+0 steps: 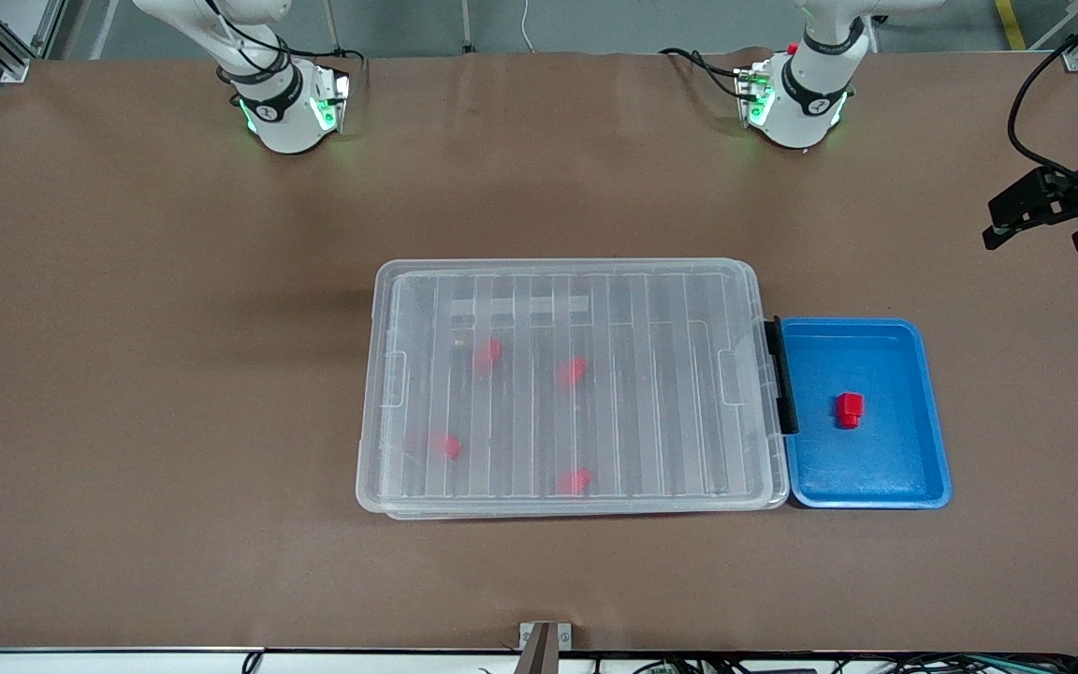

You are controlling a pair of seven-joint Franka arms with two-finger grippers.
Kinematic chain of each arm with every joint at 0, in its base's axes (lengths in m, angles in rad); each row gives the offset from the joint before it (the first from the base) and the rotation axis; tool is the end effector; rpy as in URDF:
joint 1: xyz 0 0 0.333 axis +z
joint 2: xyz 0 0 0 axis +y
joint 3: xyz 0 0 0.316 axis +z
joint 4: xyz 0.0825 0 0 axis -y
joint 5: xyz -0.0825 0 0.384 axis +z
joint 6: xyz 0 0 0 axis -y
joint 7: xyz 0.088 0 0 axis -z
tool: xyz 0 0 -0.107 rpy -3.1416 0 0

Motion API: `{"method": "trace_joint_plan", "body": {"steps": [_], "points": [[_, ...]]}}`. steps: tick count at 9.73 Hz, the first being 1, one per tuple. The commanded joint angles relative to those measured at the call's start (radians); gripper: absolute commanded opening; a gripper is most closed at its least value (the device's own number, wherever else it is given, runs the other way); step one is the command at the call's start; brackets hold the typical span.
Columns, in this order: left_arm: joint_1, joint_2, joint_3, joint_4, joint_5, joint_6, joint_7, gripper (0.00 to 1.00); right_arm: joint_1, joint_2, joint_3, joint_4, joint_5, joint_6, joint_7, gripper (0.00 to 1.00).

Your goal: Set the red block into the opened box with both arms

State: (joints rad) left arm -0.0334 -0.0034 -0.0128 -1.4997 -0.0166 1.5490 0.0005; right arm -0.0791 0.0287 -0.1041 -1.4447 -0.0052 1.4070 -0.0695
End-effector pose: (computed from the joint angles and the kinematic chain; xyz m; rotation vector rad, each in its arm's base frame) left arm 0.5511 -0.0273 0.6579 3.1219 -0.0742 0.0817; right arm 0.5373 -0.0992 0.6534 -3.1344 0.1795 0.1048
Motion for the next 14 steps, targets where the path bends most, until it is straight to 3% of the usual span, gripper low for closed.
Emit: {"method": "trace_joint_plan", "body": {"steps": [1, 5, 7, 9, 11, 14], "points": [[0.006, 0.002, -0.003, -0.03, 0.01, -0.001, 0.015, 0.99, -0.004, -0.009, 0.0, -0.006, 0.008, -0.002, -0.001, 1.0], [0.006, 0.003, -0.001, -0.02, 0.009, 0.003, 0.009, 0.99, 0.022, 0.008, 0.015, -0.005, 0.01, 0.0, -0.001, 1.0], [0.003, 0.002, -0.001, -0.02, 0.009, 0.008, 0.007, 0.99, 0.126, 0.101, 0.113, -0.003, -0.001, 0.074, 0.046, 1.0], [0.004, 0.011, -0.003, -0.033, 0.006, 0.026, 0.019, 0.99, 0.214, 0.225, 0.173, 0.003, 0.002, 0.205, 0.3, 1.0], [-0.002, 0.107, -0.003, -0.042, 0.006, 0.101, 0.013, 0.99, 0.312, 0.35, 0.205, 0.004, -0.002, 0.381, 0.467, 1.0], [-0.003, 0.291, -0.003, -0.065, 0.007, 0.178, 0.015, 0.99, 0.375, 0.465, 0.204, 0.001, -0.019, 0.51, 0.507, 1.0]]}}
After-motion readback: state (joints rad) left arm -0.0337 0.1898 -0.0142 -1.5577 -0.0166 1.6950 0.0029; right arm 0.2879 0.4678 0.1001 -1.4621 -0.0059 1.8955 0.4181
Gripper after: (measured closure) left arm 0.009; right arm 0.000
